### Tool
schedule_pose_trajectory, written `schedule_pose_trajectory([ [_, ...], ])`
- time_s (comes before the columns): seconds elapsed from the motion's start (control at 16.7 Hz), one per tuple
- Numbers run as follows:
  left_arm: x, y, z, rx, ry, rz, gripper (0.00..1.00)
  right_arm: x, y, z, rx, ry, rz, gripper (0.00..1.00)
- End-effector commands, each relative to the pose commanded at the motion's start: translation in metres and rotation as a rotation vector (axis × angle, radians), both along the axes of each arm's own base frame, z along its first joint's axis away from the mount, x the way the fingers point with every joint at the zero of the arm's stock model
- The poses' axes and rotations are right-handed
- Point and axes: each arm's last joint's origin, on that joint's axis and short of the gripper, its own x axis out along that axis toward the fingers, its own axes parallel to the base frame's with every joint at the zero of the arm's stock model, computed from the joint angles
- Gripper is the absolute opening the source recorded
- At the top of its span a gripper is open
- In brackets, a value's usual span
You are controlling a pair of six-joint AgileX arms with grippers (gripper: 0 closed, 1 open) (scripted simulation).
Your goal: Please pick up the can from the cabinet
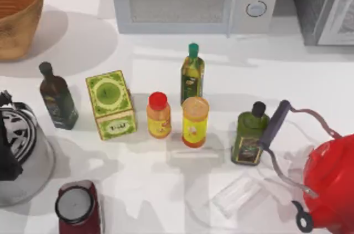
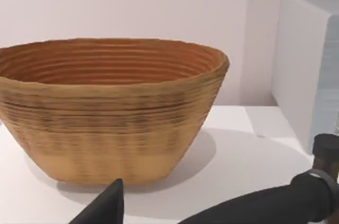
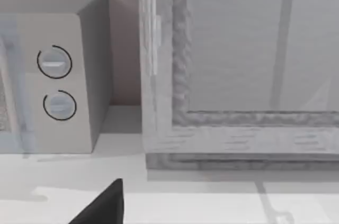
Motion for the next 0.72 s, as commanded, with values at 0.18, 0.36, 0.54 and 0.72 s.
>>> schedule_pose_trajectory([
  [0.18,0.000,0.000,0.000,0.000,0.000,0.000,1.00,0.000,0.000,0.003,0.000,-0.002,-0.001,1.00],
  [0.36,0.000,0.000,0.000,0.000,0.000,0.000,1.00,-0.001,0.001,0.028,0.000,-0.003,-0.007,1.00],
  [0.54,0.000,0.000,0.000,0.000,0.000,0.000,1.00,0.003,0.002,0.074,0.000,0.002,-0.011,1.00],
  [0.72,0.000,0.000,0.000,0.000,0.000,0.000,1.00,0.014,0.006,0.133,-0.001,0.013,-0.010,1.00],
])
